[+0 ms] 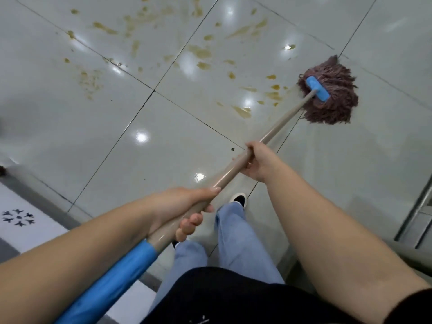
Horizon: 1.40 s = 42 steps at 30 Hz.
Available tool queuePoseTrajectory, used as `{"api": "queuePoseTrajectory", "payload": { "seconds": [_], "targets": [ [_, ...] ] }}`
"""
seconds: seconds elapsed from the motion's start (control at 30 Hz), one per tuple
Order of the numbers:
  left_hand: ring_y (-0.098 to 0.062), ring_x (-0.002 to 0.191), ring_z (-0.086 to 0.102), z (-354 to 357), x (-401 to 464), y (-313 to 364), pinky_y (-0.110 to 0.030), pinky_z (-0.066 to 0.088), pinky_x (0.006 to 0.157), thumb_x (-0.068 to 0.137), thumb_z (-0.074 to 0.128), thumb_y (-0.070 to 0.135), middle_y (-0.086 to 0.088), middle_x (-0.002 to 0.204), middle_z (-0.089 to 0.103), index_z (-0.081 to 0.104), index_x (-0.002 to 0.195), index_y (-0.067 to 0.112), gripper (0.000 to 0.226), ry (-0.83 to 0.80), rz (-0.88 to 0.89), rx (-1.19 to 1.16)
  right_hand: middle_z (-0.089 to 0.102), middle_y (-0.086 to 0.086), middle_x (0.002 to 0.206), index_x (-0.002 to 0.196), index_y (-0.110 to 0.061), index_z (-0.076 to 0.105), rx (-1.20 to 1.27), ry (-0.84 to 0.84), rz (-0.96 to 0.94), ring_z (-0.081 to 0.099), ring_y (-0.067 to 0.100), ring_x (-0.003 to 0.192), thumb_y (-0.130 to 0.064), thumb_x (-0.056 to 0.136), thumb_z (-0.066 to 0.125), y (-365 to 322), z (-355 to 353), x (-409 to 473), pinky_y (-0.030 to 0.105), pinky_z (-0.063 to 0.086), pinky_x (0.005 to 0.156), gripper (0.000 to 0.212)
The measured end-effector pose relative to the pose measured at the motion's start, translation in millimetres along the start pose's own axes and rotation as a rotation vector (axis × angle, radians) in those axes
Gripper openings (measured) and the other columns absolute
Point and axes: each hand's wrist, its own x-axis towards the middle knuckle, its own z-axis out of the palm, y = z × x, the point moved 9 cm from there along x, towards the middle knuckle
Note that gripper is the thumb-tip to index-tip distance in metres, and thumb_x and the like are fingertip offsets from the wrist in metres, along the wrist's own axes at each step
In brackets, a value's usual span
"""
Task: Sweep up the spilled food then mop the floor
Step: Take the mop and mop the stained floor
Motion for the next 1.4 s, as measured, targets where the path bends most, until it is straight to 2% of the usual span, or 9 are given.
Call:
{"api": "queuePoseTrajectory", "payload": {
  "seconds": [0.1, 0.23, 0.33, 0.47, 0.57, 0.77, 1.2, 1.3, 1.4],
  "targets": [
    [-0.007, 0.026, 0.029, -28.0, -25.4, -60.4, -0.010, 0.026, 0.030, 0.084, 0.047, 0.060, 0.004, 0.039, 0.036, 0.047, 0.086, 0.014, 0.046, 0.026, -0.050, -0.034, 0.055, 0.015, 0.086, 0.109, -0.007, 0.043, 0.189, -0.025, 0.063, 0.060, 0.025, 0.065, -0.041, 0.095, 0.047, 60.0, 39.9, -17.8, 0.033, 0.053, 0.048, 0.037],
    [-0.009, 0.026, 0.031, -66.5, -59.8, -133.5, -0.011, 0.028, 0.032, 0.078, 0.049, 0.064, 0.002, 0.039, 0.037, 0.048, 0.082, 0.015, 0.050, 0.071, -0.125, -0.061, 0.056, 0.013, 0.058, 0.091, -0.008, 0.043, 0.492, -0.082, 0.119, 0.056, 0.019, 0.046, -0.050, 0.095, 0.040, 130.9, 97.7, -47.4, 0.022, 0.051, 0.040, 0.043],
    [-0.012, 0.026, 0.029, -83.3, -82.4, -179.3, -0.012, 0.029, 0.035, 0.063, 0.055, 0.067, 0.000, 0.039, 0.037, 0.048, 0.081, 0.014, 0.057, 0.107, -0.165, -0.128, 0.042, 0.001, 0.037, 0.077, -0.010, 0.044, 0.491, -0.055, 0.171, 0.040, 0.011, 0.023, -0.053, 0.094, 0.040, 174.7, 124.7, -62.7, 0.010, 0.038, 0.034, 0.046],
    [-0.012, 0.025, 0.030, -83.4, -83.2, -206.5, -0.010, 0.030, 0.035, 0.082, 0.047, 0.062, -0.001, 0.039, 0.036, 0.048, 0.082, 0.014, 0.048, 0.127, -0.163, -0.194, 0.037, 0.000, 0.052, 0.071, -0.011, 0.037, 0.384, 0.006, 0.226, 0.032, 0.009, 0.020, -0.053, 0.094, 0.039, 202.2, 131.8, -67.5, 0.008, 0.034, 0.035, 0.048],
    [-0.010, 0.025, 0.030, -66.7, -67.0, -194.4, -0.009, 0.028, 0.034, 0.086, 0.044, 0.060, 0.000, 0.039, 0.036, 0.048, 0.083, 0.015, 0.046, 0.106, -0.121, -0.235, 0.034, -0.001, 0.032, 0.069, -0.012, 0.032, 0.333, 0.043, 0.230, 0.030, 0.009, 0.019, -0.053, 0.094, 0.038, 191.3, 118.2, -56.8, 0.007, 0.031, 0.033, 0.048],
    [-0.009, 0.027, 0.029, -32.8, -22.9, -106.0, -0.009, 0.027, 0.034, 0.089, 0.044, 0.057, 0.002, 0.039, 0.037, 0.049, 0.083, 0.013, 0.044, 0.103, -0.020, -0.291, 0.032, -0.001, 0.030, 0.067, -0.013, 0.033, 0.255, 0.064, 0.196, 0.029, 0.010, 0.019, -0.052, 0.091, 0.042, 102.6, 80.2, -15.8, 0.008, 0.030, 0.032, 0.047],
    [-0.007, 0.023, 0.031, 47.9, 109.9, 242.0, -0.007, 0.030, 0.034, 0.092, 0.044, 0.053, 0.003, 0.033, 0.039, 0.047, 0.078, 0.011, 0.044, 0.023, 0.141, -0.364, 0.031, -0.002, 0.031, 0.068, -0.014, 0.036, 0.082, 0.203, 0.014, 0.028, 0.009, 0.017, -0.046, 0.093, 0.045, -248.3, -19.9, 116.2, 0.007, 0.032, 0.033, 0.042],
    [-0.007, 0.023, 0.031, 45.2, 118.5, 281.1, -0.007, 0.030, 0.033, 0.093, 0.041, 0.054, 0.004, 0.032, 0.038, 0.047, 0.082, 0.011, 0.045, -0.007, 0.157, -0.320, 0.037, -0.002, 0.024, 0.073, -0.014, 0.040, -0.005, 0.260, -0.038, 0.031, 0.010, 0.015, -0.043, 0.094, 0.043, -287.9, -23.0, 129.2, 0.009, 0.034, 0.030, 0.036],
    [-0.007, 0.025, 0.033, 31.1, 118.2, 283.6, -0.009, 0.031, 0.033, 0.093, 0.040, 0.054, 0.003, 0.035, 0.039, 0.049, 0.096, 0.015, 0.039, -0.006, 0.171, -0.285, 0.050, 0.005, 0.040, 0.092, -0.013, 0.049, -0.127, 0.280, -0.044, 0.039, 0.012, 0.015, -0.045, 0.094, 0.040, -291.2, -15.5, 133.8, 0.016, 0.040, 0.029, 0.034]
  ]
}}
